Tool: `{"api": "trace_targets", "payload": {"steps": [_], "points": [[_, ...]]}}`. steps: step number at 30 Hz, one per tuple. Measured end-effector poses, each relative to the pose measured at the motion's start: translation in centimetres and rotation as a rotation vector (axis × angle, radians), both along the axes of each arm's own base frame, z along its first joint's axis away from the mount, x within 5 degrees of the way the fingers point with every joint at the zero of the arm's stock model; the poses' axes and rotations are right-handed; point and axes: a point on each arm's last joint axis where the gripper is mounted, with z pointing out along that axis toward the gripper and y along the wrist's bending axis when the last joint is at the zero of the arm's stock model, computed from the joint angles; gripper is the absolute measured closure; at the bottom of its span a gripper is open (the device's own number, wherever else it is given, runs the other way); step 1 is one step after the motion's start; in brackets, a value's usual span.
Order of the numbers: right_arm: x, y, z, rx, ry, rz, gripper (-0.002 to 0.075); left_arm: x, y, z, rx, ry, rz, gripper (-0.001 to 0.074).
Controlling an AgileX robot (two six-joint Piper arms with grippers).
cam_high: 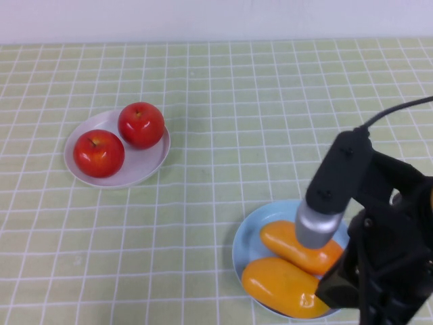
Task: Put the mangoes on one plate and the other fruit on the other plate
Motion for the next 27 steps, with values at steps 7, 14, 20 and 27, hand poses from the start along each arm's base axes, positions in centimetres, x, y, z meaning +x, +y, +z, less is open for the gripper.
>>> {"api": "trace_targets", "payload": {"steps": [7,14,20,27], "points": [[-0.3,-0.3,0.1,-0.011,0.018,0.006,0.0741,0.0,0.0,0.0,0.0,0.0,0.0,0.0733],[0.4,-0.2,0.2,-0.006,-0.062,-0.007,0.0741,0.0,0.0,0.0,0.0,0.0,0.0,0.0733],[2.8,-1.8,-0.2,0.136,-0.265,-0.148,0.0741,0.0,0.0,0.0,0.0,0.0,0.0,0.0733],[3.9,-8.1,-4.6,0.385,-0.563,-0.493,0.0741,0.0,0.0,0.0,0.0,0.0,0.0,0.0733]]}}
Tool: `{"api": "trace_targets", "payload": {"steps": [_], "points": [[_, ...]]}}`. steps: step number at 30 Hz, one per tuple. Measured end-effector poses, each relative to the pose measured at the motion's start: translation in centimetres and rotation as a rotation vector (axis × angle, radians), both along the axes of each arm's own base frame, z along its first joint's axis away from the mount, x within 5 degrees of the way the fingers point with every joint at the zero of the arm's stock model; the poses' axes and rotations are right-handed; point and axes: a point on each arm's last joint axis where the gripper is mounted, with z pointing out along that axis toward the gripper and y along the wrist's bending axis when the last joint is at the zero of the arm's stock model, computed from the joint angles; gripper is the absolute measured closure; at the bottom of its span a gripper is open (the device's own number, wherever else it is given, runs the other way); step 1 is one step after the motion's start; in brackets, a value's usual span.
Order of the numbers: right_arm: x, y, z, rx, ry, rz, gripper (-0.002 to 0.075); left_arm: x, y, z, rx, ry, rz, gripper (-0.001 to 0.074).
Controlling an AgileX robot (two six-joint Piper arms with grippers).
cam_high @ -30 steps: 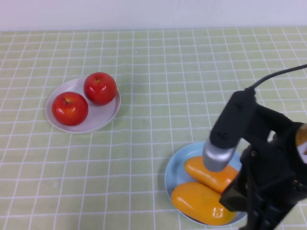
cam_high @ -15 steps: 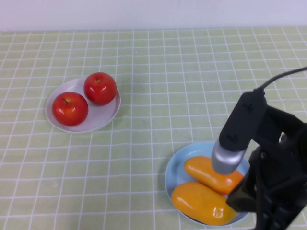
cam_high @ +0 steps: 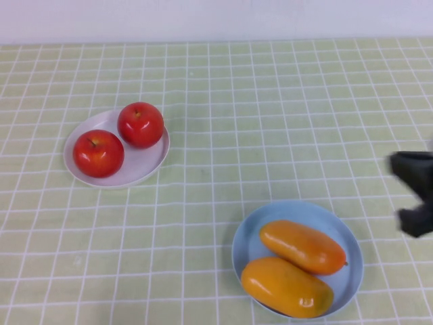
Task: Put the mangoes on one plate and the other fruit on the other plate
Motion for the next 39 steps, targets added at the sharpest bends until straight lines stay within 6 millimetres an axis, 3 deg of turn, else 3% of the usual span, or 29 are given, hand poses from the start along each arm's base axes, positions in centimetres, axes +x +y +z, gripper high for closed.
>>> {"api": "trace_targets", "payload": {"steps": [7,14,20,25,33,39], "points": [[-4.3,-6.1,-5.3,0.085,-0.133,-0.279,0.0741,0.0,0.0,0.0,0.0,0.0,0.0,0.0733],[-8.5,-8.8,-8.6,0.264,-0.221,-0.508,0.0741,0.0,0.0,0.0,0.0,0.0,0.0,0.0733],[-10.6,-9.2,-11.1,0.288,-0.334,-0.541,0.0741,0.0,0.0,0.0,0.0,0.0,0.0,0.0733],[-11.4,-9.1,-11.1,0.292,-0.394,-0.521,0.0741,0.0,0.0,0.0,0.0,0.0,0.0,0.0733],[-11.5,-8.8,-11.9,0.185,-0.341,-0.461,0.0741,0.0,0.0,0.0,0.0,-0.002,0.0,0.0733],[-11.7,-8.4,-13.3,0.121,-0.19,-0.42,0.0741,0.0,0.0,0.0,0.0,-0.002,0.0,0.0733]]}}
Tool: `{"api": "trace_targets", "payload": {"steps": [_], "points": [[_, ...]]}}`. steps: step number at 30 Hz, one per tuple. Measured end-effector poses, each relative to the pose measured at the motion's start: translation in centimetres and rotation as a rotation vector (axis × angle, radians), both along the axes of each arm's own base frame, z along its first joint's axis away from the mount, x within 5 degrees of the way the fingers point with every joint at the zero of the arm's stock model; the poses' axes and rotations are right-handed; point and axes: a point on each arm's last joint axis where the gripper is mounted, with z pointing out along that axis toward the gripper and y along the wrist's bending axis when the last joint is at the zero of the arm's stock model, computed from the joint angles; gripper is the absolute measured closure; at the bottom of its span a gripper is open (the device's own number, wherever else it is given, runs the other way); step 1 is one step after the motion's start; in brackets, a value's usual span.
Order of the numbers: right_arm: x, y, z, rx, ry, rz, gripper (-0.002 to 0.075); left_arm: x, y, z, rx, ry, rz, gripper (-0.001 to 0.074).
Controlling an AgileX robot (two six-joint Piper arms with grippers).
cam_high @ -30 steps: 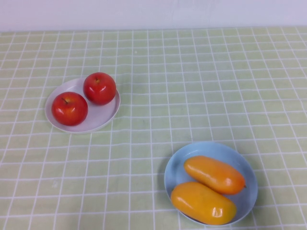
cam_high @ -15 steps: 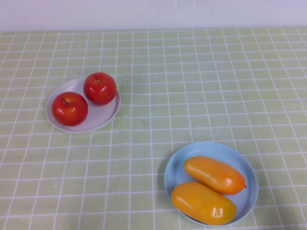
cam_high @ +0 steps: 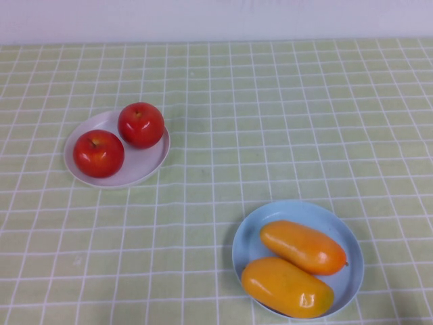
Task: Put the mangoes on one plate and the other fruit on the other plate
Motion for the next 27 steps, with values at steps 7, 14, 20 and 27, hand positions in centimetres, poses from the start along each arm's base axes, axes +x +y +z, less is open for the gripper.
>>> {"api": "trace_targets", "payload": {"steps": [7,14,20,27], "points": [[-0.17,0.12,-0.45,-0.005,0.05,0.015,0.0741,0.0,0.0,0.0,0.0,0.0,0.0,0.0733],[-0.18,0.13,-0.49,-0.005,0.053,0.016,0.0741,0.0,0.0,0.0,0.0,0.0,0.0,0.0733],[-0.18,0.13,-0.49,-0.005,0.053,0.016,0.0741,0.0,0.0,0.0,0.0,0.0,0.0,0.0733],[-0.18,0.13,-0.49,-0.005,0.053,0.016,0.0741,0.0,0.0,0.0,0.0,0.0,0.0,0.0733]]}}
